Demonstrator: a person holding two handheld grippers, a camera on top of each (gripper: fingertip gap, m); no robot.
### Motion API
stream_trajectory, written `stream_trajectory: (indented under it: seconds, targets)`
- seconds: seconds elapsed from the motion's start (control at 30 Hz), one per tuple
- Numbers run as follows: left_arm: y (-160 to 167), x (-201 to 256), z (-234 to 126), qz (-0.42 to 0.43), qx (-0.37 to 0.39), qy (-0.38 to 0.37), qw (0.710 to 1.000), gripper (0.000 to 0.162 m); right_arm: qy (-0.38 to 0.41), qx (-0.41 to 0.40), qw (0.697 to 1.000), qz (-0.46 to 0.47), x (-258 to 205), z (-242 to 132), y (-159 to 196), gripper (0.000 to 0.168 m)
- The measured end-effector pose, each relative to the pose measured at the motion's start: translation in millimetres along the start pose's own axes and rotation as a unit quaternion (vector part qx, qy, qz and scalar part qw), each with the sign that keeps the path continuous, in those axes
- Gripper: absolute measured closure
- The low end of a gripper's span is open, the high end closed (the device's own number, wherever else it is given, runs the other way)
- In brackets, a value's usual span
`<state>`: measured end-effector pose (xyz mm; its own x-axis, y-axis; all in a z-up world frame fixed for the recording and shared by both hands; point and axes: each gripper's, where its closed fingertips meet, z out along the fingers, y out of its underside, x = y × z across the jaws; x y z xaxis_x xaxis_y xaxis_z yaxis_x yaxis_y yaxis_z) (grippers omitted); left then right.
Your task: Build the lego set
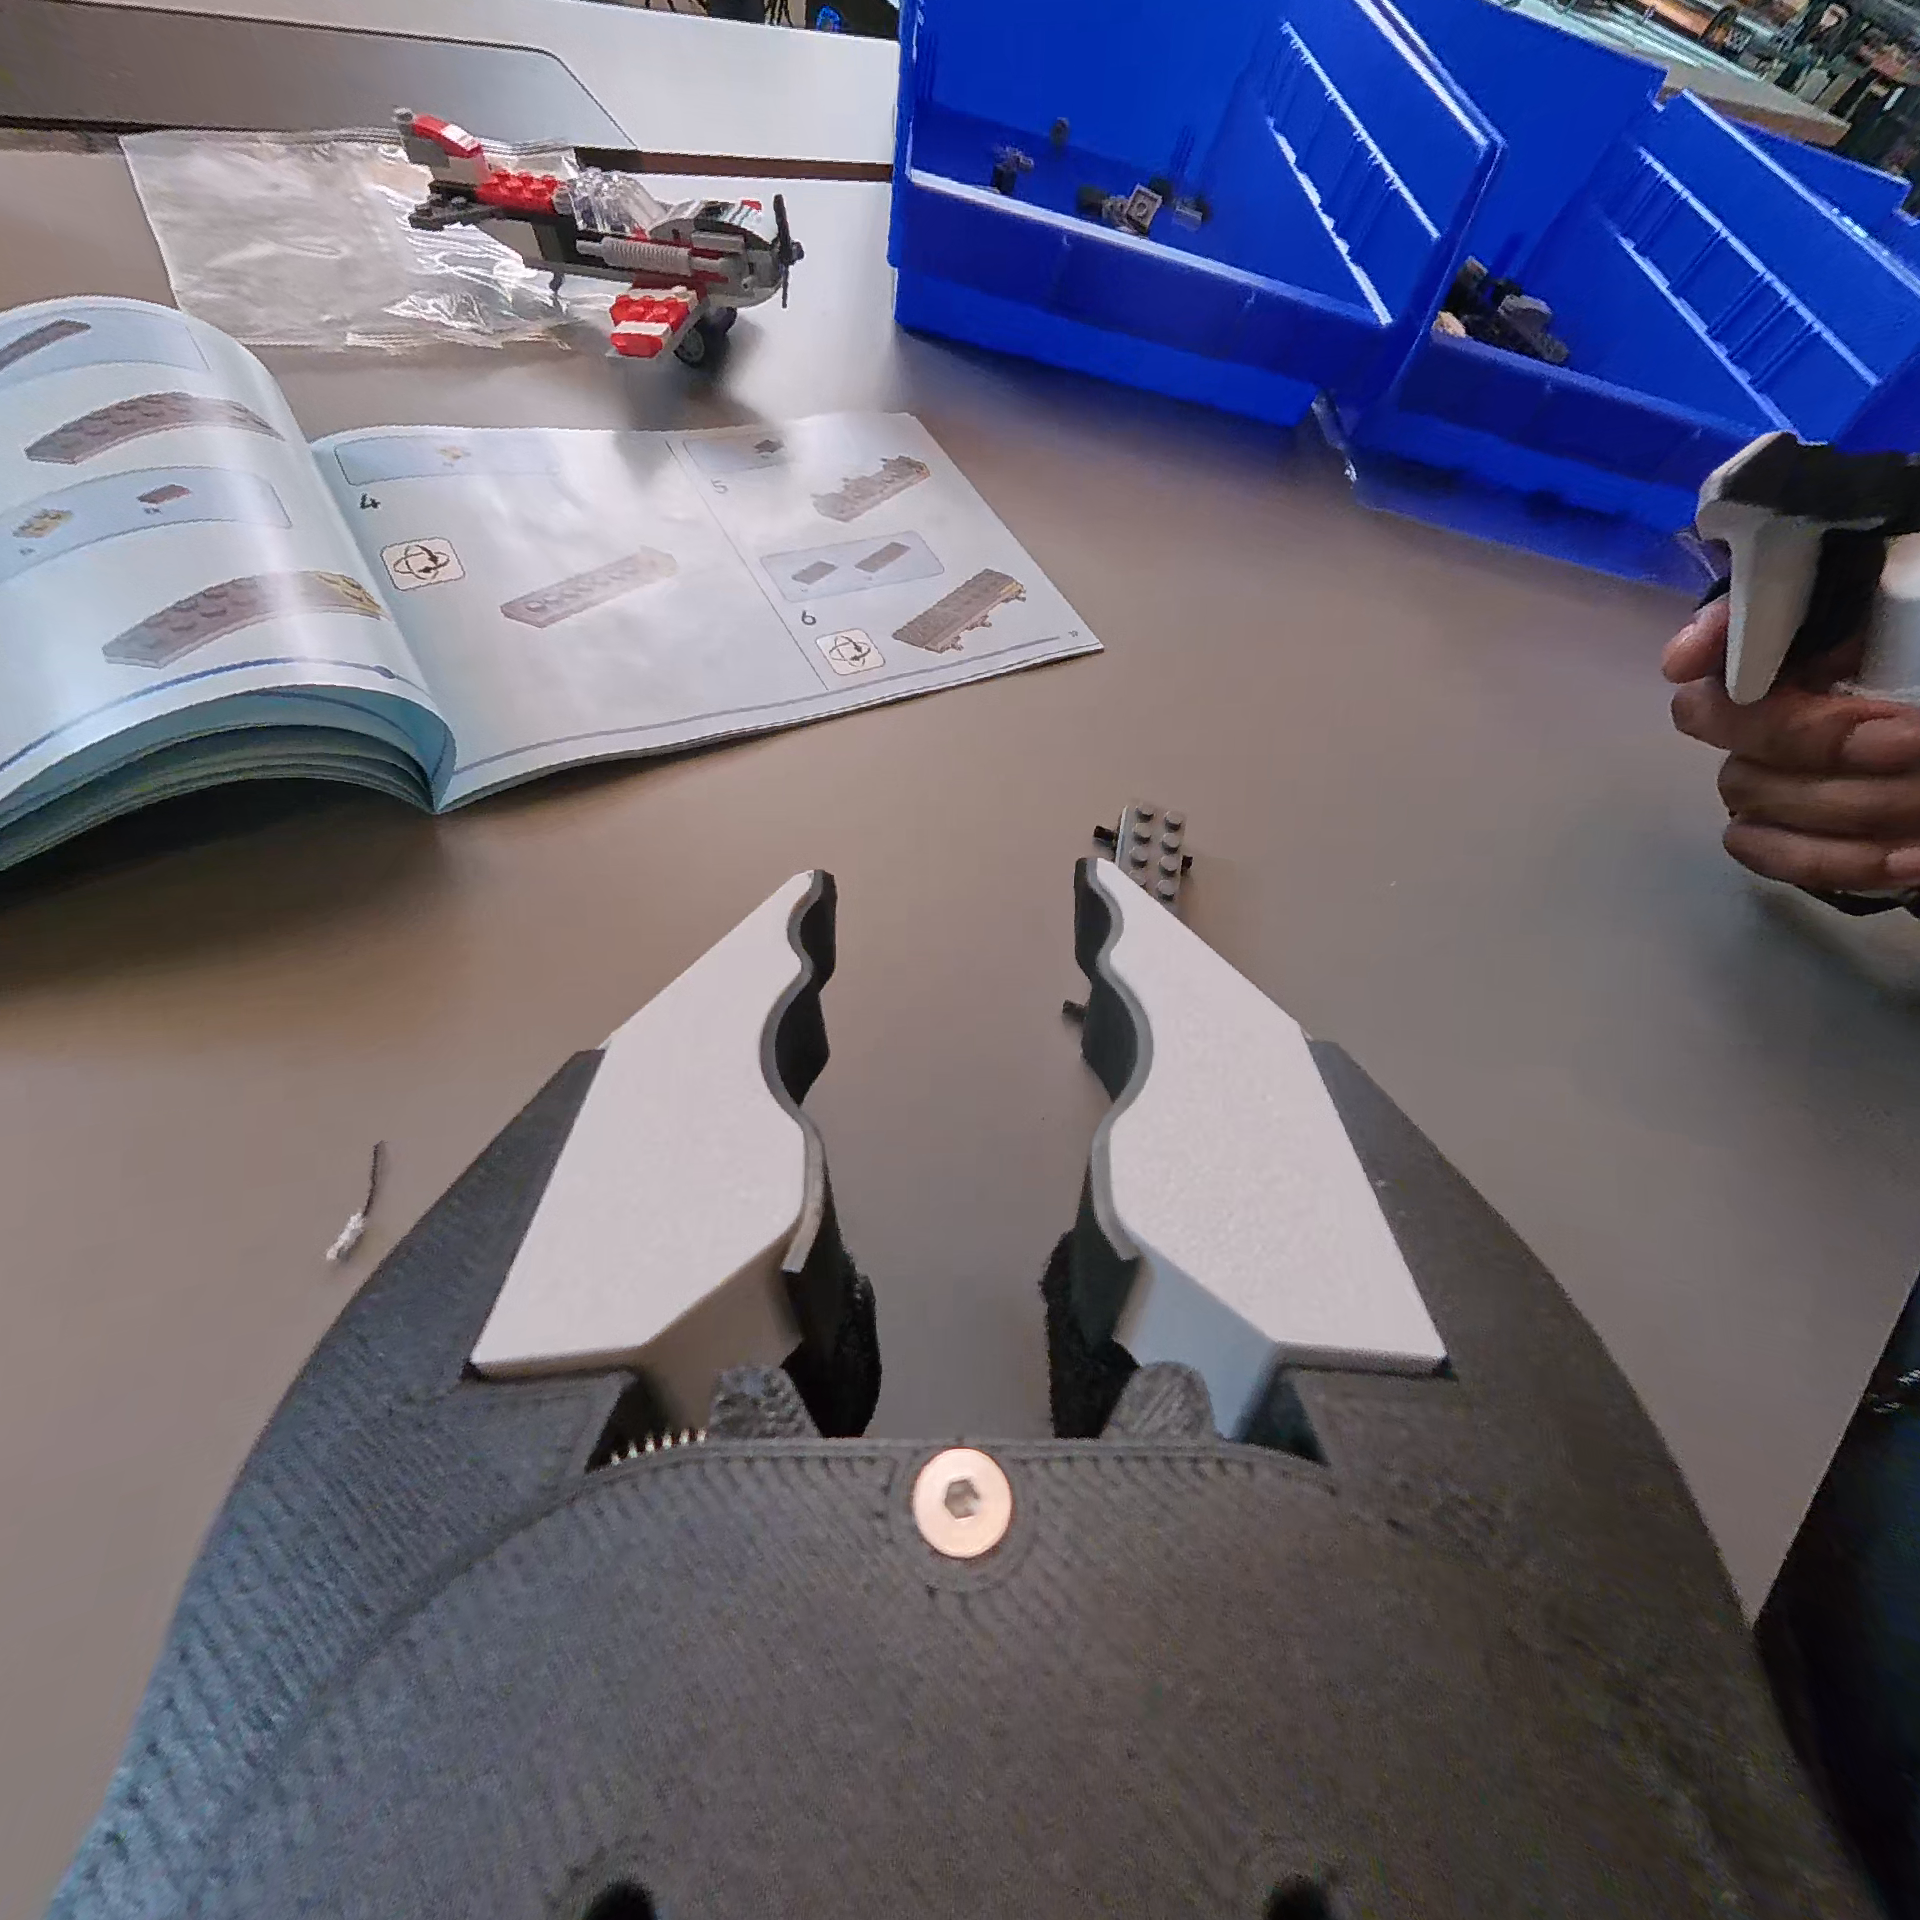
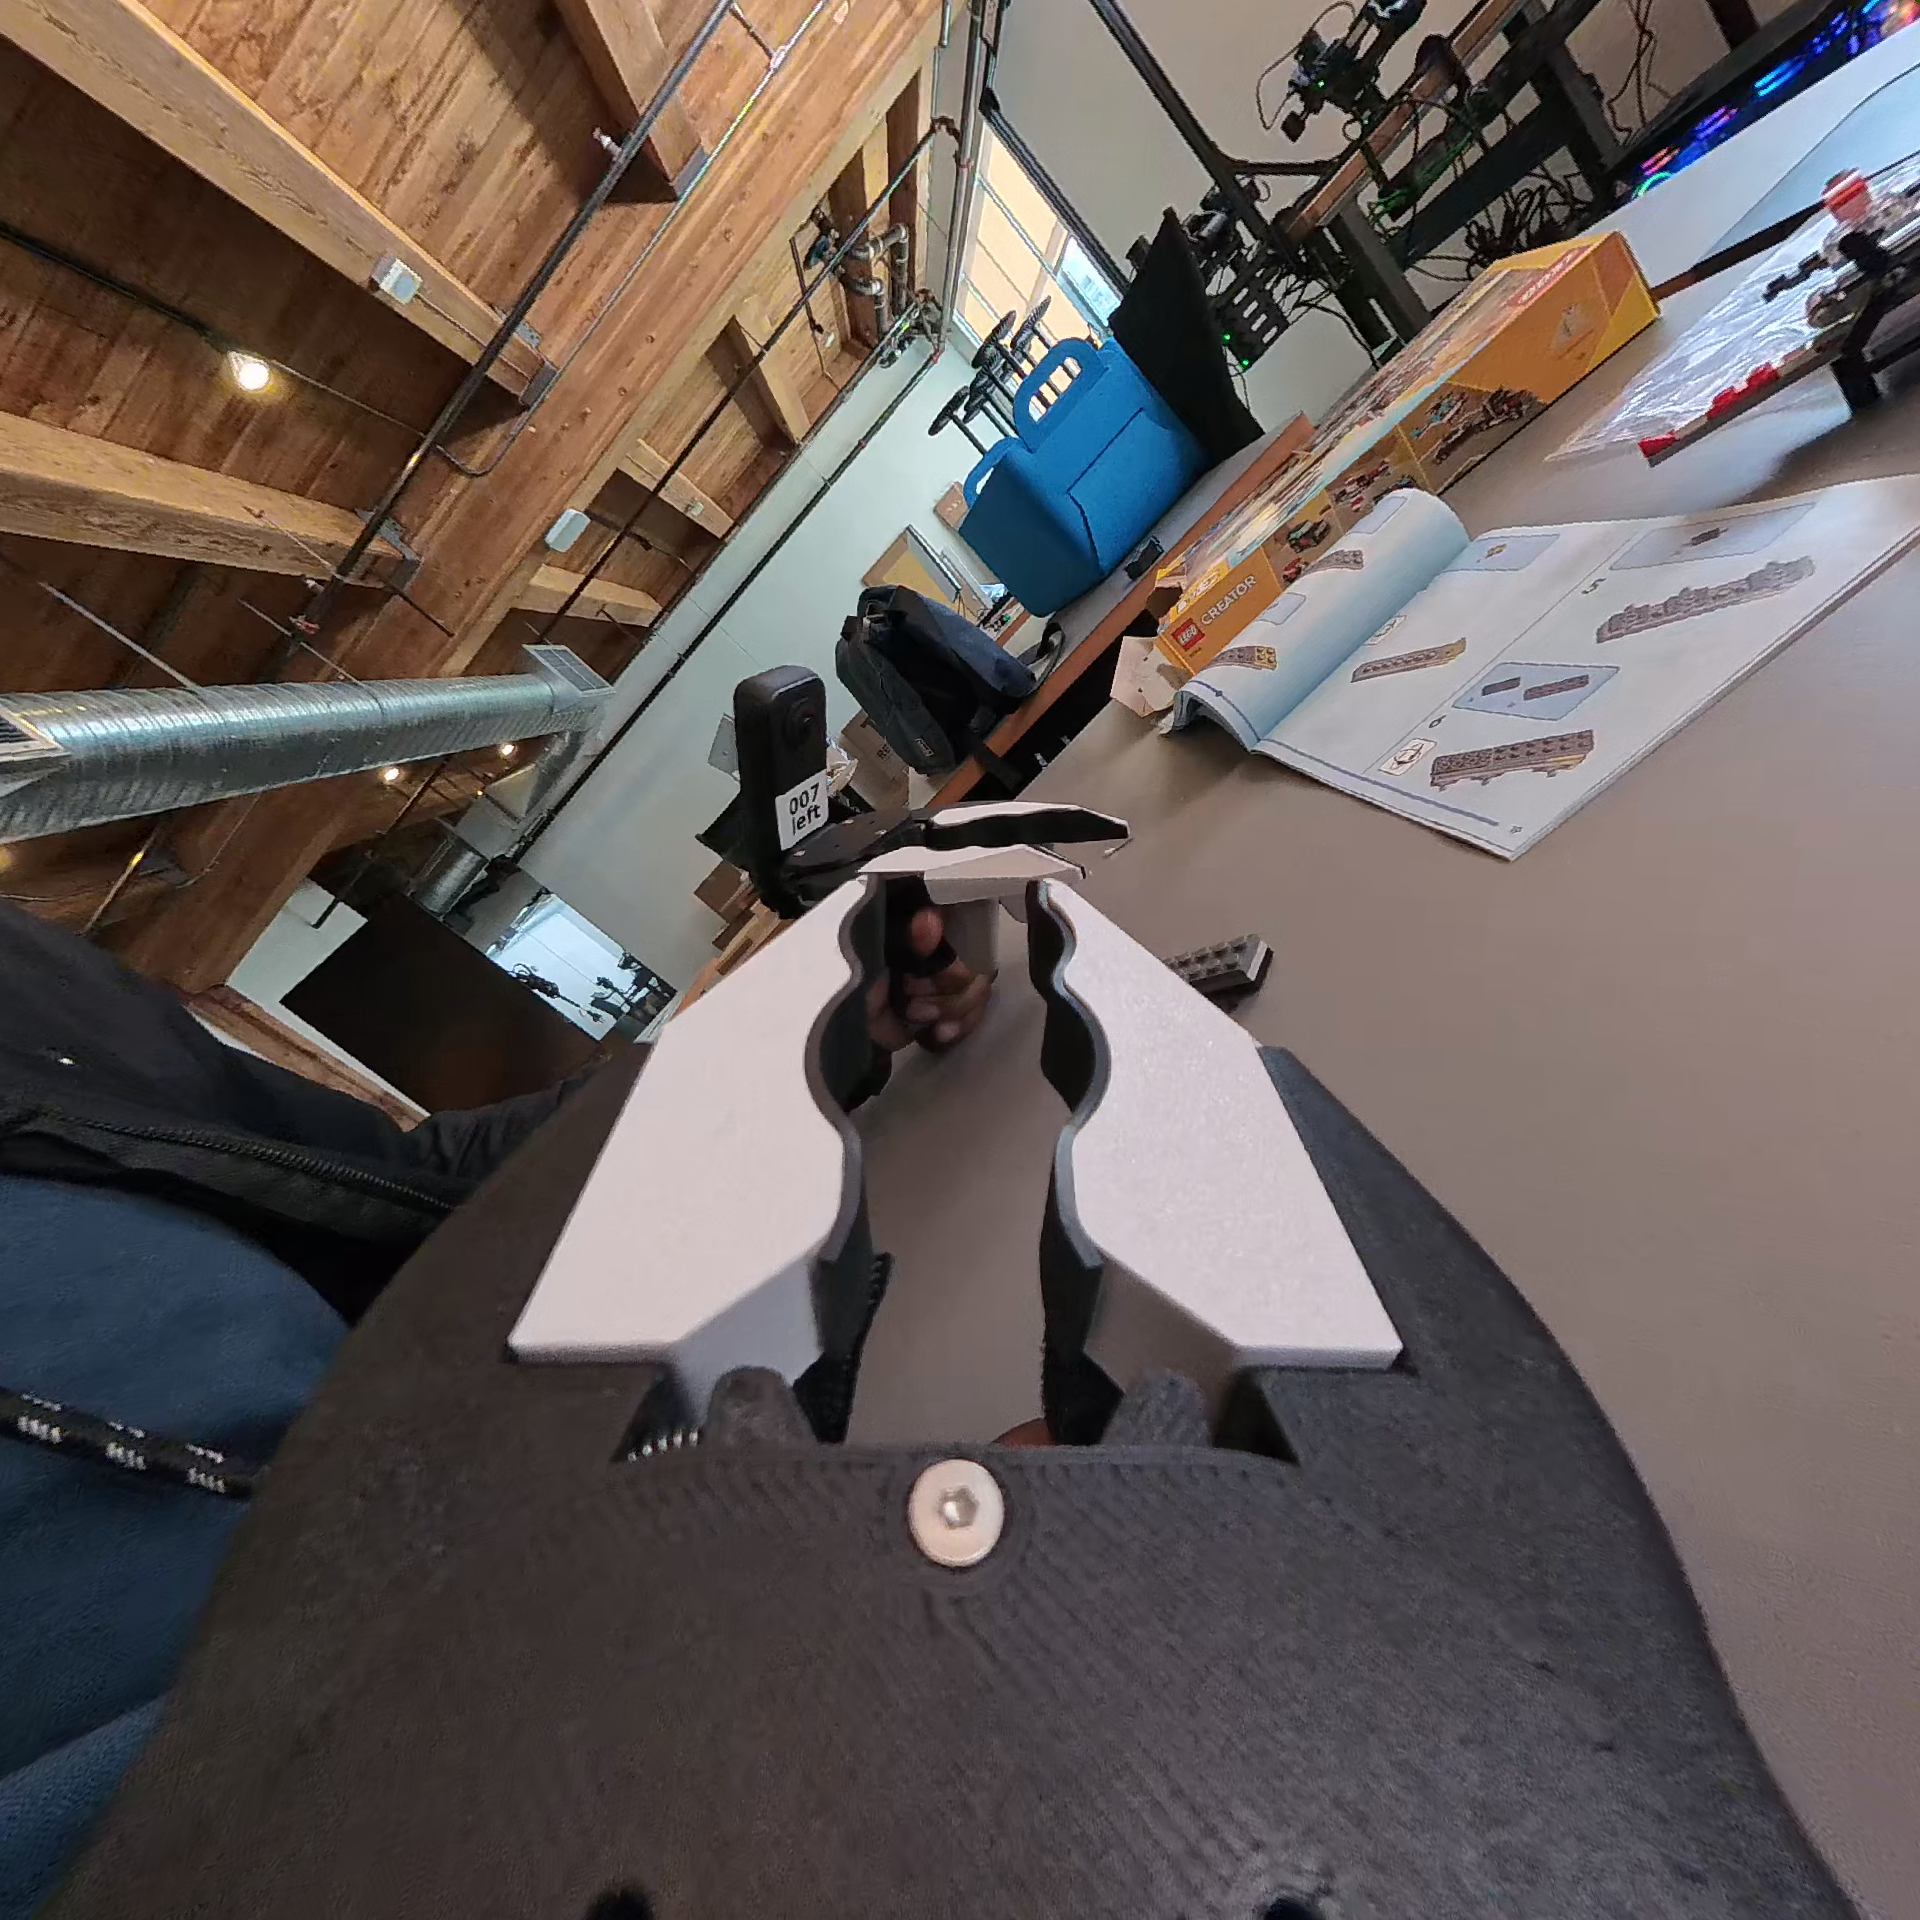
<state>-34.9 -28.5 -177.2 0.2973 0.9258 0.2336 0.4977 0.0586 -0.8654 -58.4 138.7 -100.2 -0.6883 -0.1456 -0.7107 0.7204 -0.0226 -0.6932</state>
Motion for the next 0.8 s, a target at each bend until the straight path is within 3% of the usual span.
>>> stream_trajectory:
  seconds: [0.17,0.37,0.53,0.7,0.8]
  targets:
    - [-1.1,3.2,4.1,0.024,-0.008,-0.001,1.0,0.115,-0.001,-0.001,1.0,0.002,0.4,0.7,0.6,0.141]
    - [-60.6,40.0,41.7,0.094,0.023,0.058,0.994,0.114,0.004,-0.007,1.0,0.0,3.5,1.4,2.7,0.141]
    - [-148.0,93.0,96.5,0.234,0.035,0.115,0.965,0.114,0.011,-0.023,1.0,-0.012,5.8,5.9,9.5,0.141]
    - [-211.8,171.0,173.6,0.402,-0.002,0.168,0.9,0.107,0.016,-0.041,0.999,-0.021,8.2,11.7,16.0,0.14]
    - [-220.3,232.2,223.6,0.354,-0.089,0.233,0.901,0.107,0.022,-0.052,0.998,-0.028,11.1,13.2,18.0,0.141]
